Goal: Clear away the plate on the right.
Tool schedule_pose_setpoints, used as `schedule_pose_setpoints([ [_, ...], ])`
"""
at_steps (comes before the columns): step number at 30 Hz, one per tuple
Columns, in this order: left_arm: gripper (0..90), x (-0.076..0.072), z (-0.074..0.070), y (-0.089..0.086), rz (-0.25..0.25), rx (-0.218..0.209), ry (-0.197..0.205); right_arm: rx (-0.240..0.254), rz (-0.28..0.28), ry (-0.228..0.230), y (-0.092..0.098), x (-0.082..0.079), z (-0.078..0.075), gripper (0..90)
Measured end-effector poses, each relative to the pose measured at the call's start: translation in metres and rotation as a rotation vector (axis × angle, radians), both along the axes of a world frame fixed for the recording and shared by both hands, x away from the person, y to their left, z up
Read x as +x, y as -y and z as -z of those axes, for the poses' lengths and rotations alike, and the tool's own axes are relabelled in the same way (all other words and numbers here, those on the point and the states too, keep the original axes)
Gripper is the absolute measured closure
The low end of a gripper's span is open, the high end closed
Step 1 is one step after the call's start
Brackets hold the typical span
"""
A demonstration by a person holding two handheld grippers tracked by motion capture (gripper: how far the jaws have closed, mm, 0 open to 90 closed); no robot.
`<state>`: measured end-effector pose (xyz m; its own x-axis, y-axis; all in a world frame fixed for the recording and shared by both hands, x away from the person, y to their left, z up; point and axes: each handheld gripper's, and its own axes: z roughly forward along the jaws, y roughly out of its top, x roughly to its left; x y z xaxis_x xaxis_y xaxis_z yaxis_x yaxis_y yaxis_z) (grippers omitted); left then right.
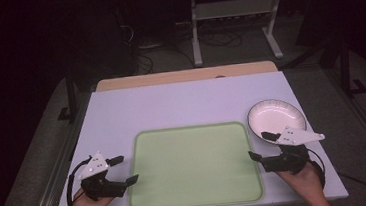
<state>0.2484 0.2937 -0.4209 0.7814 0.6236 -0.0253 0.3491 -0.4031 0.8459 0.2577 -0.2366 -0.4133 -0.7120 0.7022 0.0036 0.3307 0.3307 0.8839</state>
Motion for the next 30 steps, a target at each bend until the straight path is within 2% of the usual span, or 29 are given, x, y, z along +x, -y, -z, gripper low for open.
schedule_pose_setpoints([
  [21,15.8,0.0,0.0,0.0,0.003,0.002,0.002,0.004,0.003,-0.006,0.015,-0.007,-0.004,20.1],
  [30,15.9,0.0,0.0,0.0,0.0,0.001,0.001,-0.001,0.022,-0.018,0.029,-0.011,-0.007,20.2],
])
